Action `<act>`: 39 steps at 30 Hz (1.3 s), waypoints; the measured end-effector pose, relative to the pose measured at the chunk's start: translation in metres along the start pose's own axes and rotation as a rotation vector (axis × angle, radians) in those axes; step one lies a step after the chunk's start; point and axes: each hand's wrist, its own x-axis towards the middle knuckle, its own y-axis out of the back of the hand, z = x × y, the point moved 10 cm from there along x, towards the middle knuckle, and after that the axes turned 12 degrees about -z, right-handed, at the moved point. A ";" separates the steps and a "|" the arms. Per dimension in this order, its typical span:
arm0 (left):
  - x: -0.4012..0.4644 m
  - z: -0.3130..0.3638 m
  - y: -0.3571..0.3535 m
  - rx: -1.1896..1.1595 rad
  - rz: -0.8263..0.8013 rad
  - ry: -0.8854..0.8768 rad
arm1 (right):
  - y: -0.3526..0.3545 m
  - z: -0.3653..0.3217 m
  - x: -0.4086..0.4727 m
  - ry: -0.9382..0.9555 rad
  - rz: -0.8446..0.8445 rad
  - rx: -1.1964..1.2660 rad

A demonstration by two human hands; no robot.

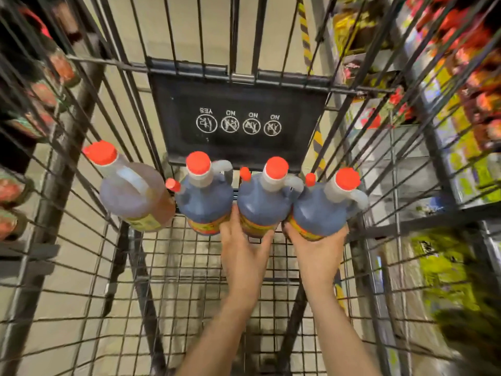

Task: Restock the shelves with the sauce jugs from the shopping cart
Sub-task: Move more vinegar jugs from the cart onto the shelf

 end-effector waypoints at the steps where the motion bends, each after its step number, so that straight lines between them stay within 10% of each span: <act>1: 0.000 0.001 -0.001 0.007 -0.002 0.000 | 0.001 0.000 -0.003 -0.004 0.014 -0.011; 27: -0.030 -0.004 0.039 -0.062 -0.040 0.239 | 0.017 -0.018 -0.073 -0.166 -0.059 -0.017; 39: -0.061 0.089 0.108 -0.128 -0.162 0.208 | 0.085 -0.137 -0.127 -0.055 -0.101 0.001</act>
